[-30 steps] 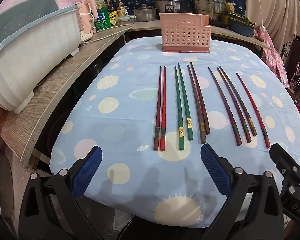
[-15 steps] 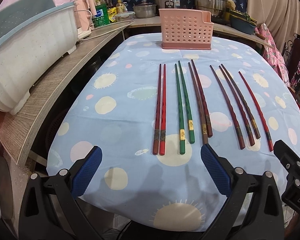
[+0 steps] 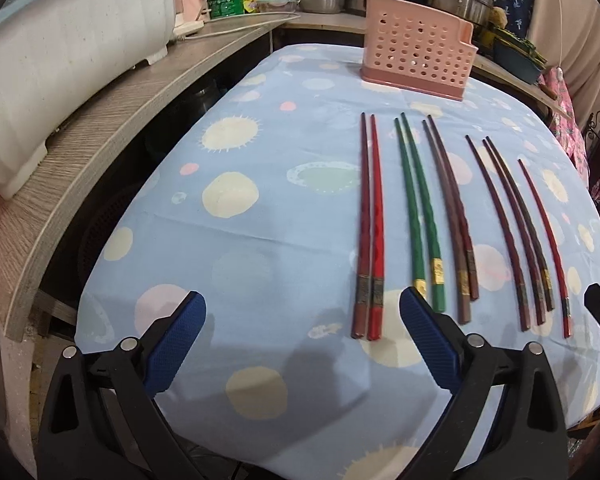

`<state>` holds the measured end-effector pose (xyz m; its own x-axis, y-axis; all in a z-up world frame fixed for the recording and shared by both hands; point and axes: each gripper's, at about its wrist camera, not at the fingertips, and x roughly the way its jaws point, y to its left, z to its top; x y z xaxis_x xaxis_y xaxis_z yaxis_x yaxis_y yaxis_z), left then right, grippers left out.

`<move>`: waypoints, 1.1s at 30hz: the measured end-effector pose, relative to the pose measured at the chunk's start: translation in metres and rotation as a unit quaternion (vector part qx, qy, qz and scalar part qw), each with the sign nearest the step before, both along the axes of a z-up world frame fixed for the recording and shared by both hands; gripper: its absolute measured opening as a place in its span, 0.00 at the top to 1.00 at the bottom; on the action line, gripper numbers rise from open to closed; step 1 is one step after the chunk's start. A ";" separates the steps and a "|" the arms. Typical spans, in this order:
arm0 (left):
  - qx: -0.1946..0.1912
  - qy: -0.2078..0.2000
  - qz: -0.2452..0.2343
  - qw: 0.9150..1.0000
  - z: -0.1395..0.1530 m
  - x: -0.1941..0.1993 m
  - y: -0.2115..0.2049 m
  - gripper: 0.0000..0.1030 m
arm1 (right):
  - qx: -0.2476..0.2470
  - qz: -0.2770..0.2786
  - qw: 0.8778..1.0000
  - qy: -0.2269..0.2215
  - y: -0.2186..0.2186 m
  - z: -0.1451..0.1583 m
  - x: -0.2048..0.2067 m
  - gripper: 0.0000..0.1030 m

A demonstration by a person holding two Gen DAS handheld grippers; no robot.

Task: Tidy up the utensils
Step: 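Grasp a red chopstick with the left tool while the right tool grasps another red chopstick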

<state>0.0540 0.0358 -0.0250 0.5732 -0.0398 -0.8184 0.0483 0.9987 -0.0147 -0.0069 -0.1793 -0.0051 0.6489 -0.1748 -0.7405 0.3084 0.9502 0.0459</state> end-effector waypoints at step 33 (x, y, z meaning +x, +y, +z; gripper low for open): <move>-0.025 0.028 -0.042 0.998 -0.017 0.014 -0.004 0.90 | 0.037 0.019 0.998 0.039 -0.013 -0.035 0.012 0.93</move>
